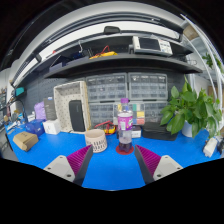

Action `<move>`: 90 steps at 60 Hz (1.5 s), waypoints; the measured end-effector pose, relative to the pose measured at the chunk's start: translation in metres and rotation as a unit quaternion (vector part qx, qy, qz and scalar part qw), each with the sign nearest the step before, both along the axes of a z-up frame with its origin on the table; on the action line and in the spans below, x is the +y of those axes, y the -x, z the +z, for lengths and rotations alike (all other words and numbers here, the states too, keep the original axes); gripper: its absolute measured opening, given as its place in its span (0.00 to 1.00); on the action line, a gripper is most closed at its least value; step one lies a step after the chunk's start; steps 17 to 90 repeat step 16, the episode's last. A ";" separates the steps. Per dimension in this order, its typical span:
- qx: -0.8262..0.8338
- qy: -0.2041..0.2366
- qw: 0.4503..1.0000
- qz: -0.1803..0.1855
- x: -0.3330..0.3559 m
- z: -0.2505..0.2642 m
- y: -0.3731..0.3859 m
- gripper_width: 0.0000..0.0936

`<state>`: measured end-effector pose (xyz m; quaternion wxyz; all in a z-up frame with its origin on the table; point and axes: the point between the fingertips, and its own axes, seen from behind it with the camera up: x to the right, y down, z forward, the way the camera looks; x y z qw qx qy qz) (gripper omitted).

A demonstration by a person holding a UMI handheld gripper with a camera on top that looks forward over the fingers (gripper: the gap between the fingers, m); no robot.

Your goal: Pour water

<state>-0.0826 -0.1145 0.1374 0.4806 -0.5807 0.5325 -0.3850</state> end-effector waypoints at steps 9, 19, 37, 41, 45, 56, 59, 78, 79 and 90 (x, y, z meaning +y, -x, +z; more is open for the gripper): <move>0.000 -0.005 1.000 0.003 0.004 0.008 0.010 0.92; -0.004 -0.001 1.000 -0.004 0.002 0.011 0.011 0.92; -0.004 -0.001 1.000 -0.004 0.002 0.011 0.011 0.92; -0.004 -0.001 1.000 -0.004 0.002 0.011 0.011 0.92; -0.004 -0.001 1.000 -0.004 0.002 0.011 0.011 0.92; -0.004 -0.001 1.000 -0.004 0.002 0.011 0.011 0.92; -0.004 -0.001 1.000 -0.004 0.002 0.011 0.011 0.92; -0.004 -0.001 1.000 -0.004 0.002 0.011 0.011 0.92; -0.004 -0.001 1.000 -0.004 0.002 0.011 0.011 0.92; -0.004 -0.001 1.000 -0.004 0.002 0.011 0.011 0.92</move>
